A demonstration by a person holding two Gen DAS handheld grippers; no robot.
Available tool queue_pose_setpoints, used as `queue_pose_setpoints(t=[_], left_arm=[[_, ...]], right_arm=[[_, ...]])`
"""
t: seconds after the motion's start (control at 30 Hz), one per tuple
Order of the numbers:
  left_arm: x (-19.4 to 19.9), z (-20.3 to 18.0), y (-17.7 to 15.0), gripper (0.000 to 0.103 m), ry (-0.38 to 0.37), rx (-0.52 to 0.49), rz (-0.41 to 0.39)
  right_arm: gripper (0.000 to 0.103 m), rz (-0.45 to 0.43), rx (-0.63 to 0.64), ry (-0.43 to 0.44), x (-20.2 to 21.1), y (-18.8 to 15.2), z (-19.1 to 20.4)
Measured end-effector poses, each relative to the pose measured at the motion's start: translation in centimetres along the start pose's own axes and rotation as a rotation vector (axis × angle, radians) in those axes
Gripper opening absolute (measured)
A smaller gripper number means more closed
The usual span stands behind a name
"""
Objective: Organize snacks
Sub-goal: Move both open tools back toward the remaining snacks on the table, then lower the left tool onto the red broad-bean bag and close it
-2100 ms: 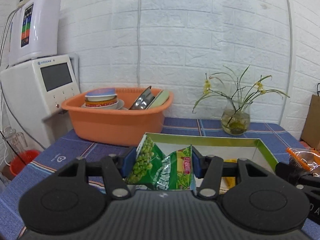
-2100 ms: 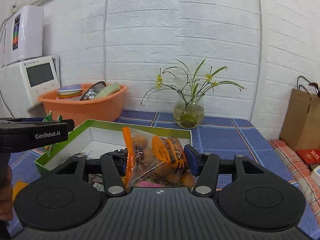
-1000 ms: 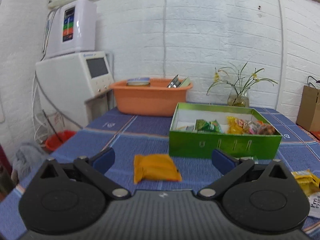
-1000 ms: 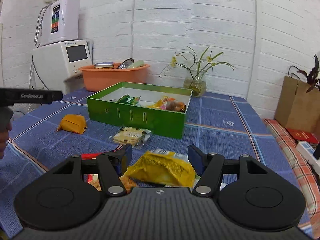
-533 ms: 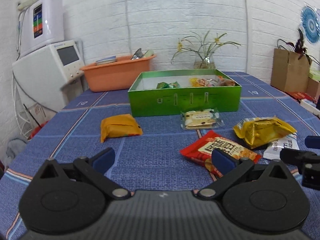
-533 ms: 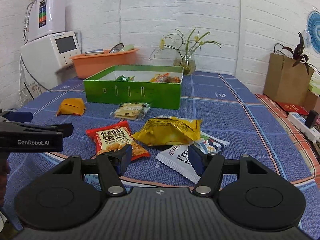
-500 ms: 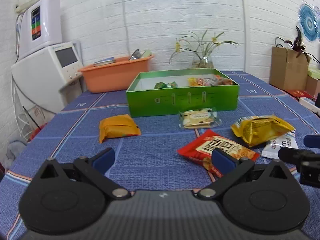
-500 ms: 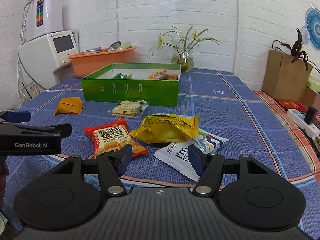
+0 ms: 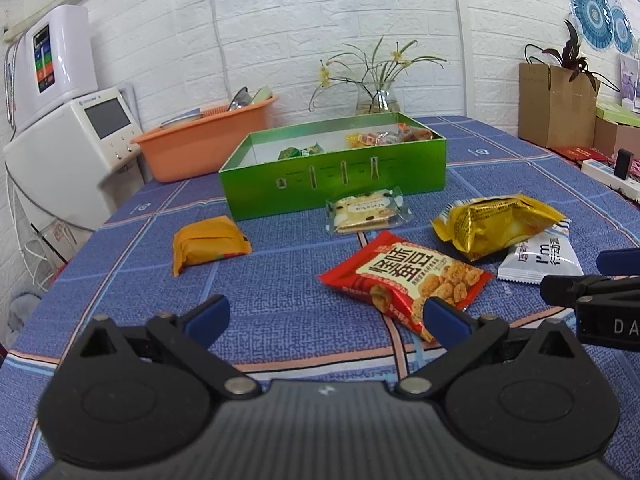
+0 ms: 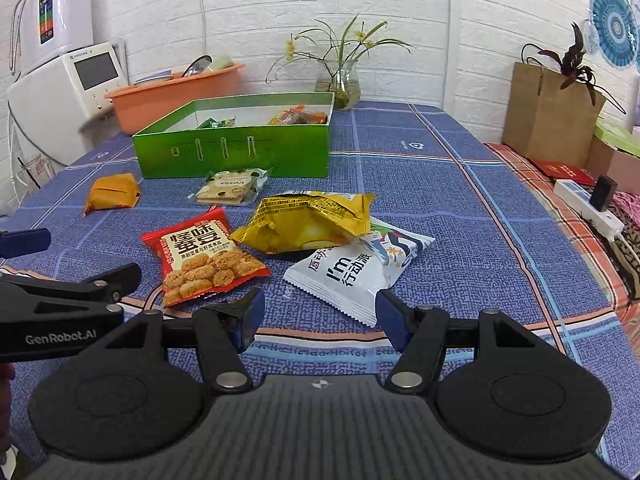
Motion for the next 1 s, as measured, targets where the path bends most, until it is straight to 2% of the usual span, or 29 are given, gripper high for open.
queue_pose_setpoints(t=[0.27, 0.4, 0.53, 0.73, 0.87, 1.0], left_arm=[[-0.5, -0.8, -0.2, 0.103, -0.005, -0.017, 0.026], [-0.9, -0.5, -0.3, 0.103, -0.003, -0.008, 0.033], [-1.6, 0.4, -0.3, 0.103, 0.004, 0.013, 0.042], [-3.0, 3.5, 0.3, 0.103, 0.017, 0.1, 0.065], [-4.4, 4.3, 1.7, 0.103, -0.022, 0.148, 0.084], [-6.5, 3.4, 3.1, 0.103, -0.133, 0.212, 0.127]], right_arm=[[0.102, -0.002, -0.019, 0.017, 0.2, -0.2, -0.4], [0.101, 0.002, -0.026, 0.067, 0.2, -0.1, -0.3], [0.102, 0.005, 0.005, 0.138, 0.0, 0.5, 0.5], [0.101, 0.044, 0.038, 0.179, -1.1, 0.7, 1.4], [0.101, 0.065, 0.012, 0.267, -1.7, 0.4, 2.0], [0.101, 0.07, 0.079, 0.321, -2.0, 0.4, 3.5]])
Point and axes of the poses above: each gripper's, at about its wrist camera, not at the fingertips, and x roughly against the way its jaws point, z to its left, y to its top, the point moved 5 cm from there along -x, roughly the way its jaws point, and after that the axes turned 14 degrees about -x, right-handed, at the moved point
